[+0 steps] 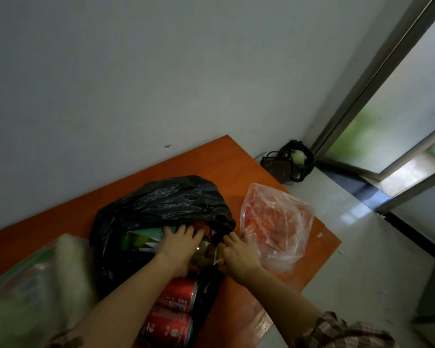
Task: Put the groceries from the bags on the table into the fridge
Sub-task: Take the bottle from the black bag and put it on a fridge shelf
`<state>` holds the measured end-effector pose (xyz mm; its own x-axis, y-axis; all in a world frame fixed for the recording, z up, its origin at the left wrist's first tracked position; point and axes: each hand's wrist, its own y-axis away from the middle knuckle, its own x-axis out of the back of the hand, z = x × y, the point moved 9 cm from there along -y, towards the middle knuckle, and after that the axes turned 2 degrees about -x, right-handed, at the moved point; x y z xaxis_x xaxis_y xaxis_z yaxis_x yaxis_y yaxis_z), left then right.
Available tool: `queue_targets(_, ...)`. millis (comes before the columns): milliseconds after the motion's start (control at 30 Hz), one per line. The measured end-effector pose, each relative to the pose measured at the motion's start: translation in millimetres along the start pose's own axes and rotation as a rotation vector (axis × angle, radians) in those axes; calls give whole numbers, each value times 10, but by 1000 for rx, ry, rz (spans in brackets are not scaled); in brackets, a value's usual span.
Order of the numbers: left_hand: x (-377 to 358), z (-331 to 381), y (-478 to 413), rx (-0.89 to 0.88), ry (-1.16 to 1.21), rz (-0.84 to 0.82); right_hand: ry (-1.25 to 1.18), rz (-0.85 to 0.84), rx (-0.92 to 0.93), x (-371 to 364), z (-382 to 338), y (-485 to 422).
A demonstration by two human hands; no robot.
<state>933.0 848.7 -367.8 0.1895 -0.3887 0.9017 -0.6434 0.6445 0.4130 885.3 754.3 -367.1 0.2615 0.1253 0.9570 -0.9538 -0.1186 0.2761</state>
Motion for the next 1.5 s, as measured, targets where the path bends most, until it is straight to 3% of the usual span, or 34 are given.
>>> queue_targets(267, 227, -270, 157, -78, 160, 166, -151, 56, 70, 371, 103, -53)
queue_targets(433, 570, -764, 474, -4, 506, 363, -248, 203, 184, 1420, 98, -178)
queue_targets(667, 835, -1165, 941, 120, 1034, 664, -263, 154, 323, 2431, -410, -446)
queue_targets(800, 703, -1196, 995, 182, 1150, 670, -514, 117, 291, 2479, -477, -462)
queue_targets(900, 599, -1325, 1047, 220, 1241, 659, -618, 360, 167, 2556, -349, -363)
queue_targets(967, 543, -1417, 1115, 244, 1279, 671, -633, 478, 206, 2593, -423, -269)
queue_targets(1100, 439, -1499, 1184, 245, 1313, 653, -582, 355, 342, 2439, -836, -284)
queue_targets(1500, 300, -1420, 1315, 345, 1402, 787, -555, 294, 240, 2398, -1113, -566)
